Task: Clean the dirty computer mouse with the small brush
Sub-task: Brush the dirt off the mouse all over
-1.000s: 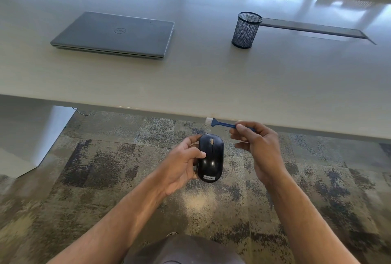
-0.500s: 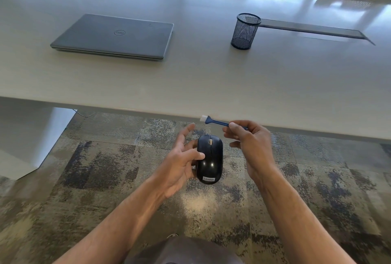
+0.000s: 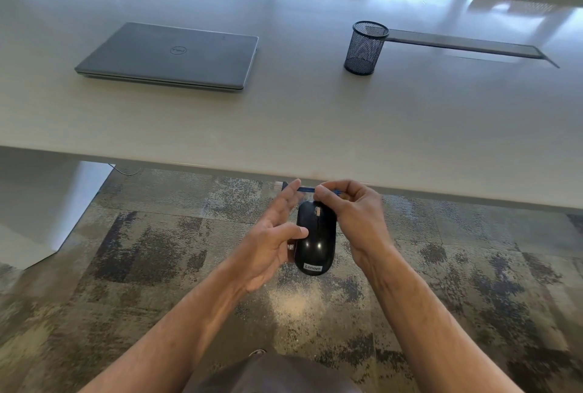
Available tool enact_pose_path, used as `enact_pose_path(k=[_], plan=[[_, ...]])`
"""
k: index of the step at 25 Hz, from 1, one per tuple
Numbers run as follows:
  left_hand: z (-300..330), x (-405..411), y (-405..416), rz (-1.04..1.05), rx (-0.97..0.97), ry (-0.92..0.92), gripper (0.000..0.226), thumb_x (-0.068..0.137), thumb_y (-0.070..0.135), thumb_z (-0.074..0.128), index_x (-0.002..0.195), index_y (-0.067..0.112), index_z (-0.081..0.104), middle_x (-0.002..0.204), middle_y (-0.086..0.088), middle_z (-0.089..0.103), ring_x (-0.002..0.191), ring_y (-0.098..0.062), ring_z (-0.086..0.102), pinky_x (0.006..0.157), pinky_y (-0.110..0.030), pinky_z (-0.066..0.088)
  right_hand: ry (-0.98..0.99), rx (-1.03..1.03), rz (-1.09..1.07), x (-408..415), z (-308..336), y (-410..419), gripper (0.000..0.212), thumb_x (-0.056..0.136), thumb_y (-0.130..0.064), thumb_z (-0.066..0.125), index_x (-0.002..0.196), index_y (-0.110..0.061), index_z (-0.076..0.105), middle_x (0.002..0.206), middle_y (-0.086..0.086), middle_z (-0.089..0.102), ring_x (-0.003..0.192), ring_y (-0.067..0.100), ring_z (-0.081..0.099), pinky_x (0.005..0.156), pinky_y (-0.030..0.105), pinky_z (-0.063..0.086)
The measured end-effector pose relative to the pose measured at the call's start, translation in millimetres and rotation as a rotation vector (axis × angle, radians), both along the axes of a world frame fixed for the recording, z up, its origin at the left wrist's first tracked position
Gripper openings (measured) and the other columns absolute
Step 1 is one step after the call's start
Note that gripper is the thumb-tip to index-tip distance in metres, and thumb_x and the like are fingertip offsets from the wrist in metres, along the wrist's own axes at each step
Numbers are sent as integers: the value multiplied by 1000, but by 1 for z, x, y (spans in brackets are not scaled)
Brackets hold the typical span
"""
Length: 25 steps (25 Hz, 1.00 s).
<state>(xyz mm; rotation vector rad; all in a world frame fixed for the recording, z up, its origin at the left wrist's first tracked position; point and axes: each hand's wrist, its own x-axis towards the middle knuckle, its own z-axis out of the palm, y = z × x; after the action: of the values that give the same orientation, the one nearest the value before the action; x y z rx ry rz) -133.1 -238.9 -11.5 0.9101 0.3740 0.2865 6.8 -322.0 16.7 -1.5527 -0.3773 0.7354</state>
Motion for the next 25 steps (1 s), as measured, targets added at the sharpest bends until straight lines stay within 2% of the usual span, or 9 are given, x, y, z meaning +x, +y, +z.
enact_pose_path(k=[3, 7, 9, 12, 14, 17, 20, 25], plan=[[-2, 0, 1, 1, 5, -2, 82, 81, 1, 61, 149, 38, 36, 158, 9, 30, 127, -23, 57, 89, -51, 55, 8, 1, 14, 1, -1, 1, 4, 88, -14, 80, 86, -15, 77, 74, -4, 74, 68, 5, 70, 67, 20, 57], [-1, 2, 1, 19, -40, -45, 78, 82, -1, 60, 148, 36, 39, 154, 12, 37, 121, -24, 62, 84, -46, 57, 24, 3, 49, 3, -3, 1, 4, 90, -21, 79, 90, -17, 78, 81, -1, 74, 76, 10, 69, 77, 31, 58], [-1, 2, 2, 32, -55, -59, 77, 82, -2, 59, 147, 35, 41, 150, 13, 43, 119, -25, 63, 81, -44, 58, 45, 5, 78, 3, -4, 0, 15, 90, -26, 78, 102, -16, 78, 93, 2, 77, 87, 16, 72, 83, 35, 59], [0, 3, 4, 52, -60, -56, 77, 82, -2, 59, 147, 35, 39, 147, 14, 43, 118, -24, 64, 79, -43, 58, 119, 23, 149, 4, -7, -11, 45, 85, -39, 77, 124, -17, 69, 109, 5, 77, 97, 20, 74, 75, 30, 59], [0, 3, 5, 63, -65, -54, 77, 81, -1, 59, 146, 35, 39, 147, 15, 43, 117, -23, 64, 79, -43, 58, 170, 47, 216, 6, -13, -23, 54, 83, -36, 81, 131, -20, 62, 114, 4, 77, 102, 22, 75, 75, 32, 60], [0, 3, 8, 76, -77, -55, 76, 81, -2, 57, 144, 36, 39, 144, 16, 44, 119, -23, 63, 80, -43, 58, 195, 75, 290, 3, -23, -38, 60, 76, -20, 83, 131, -28, 64, 120, 5, 75, 109, 28, 73, 83, 47, 62], [-1, 3, 9, 65, -82, -53, 76, 82, -2, 56, 146, 34, 39, 141, 16, 47, 117, -23, 65, 80, -43, 58, 195, 96, 343, 1, -30, -43, 69, 68, -18, 89, 130, -36, 65, 127, 5, 71, 111, 32, 72, 88, 57, 60], [0, 4, 11, 35, -43, -19, 78, 82, 0, 58, 150, 31, 35, 146, 10, 47, 119, -27, 63, 81, -44, 58, 173, 108, 384, 5, -33, -42, 75, 64, -24, 91, 131, -43, 63, 126, 4, 70, 107, 34, 73, 83, 55, 61]])
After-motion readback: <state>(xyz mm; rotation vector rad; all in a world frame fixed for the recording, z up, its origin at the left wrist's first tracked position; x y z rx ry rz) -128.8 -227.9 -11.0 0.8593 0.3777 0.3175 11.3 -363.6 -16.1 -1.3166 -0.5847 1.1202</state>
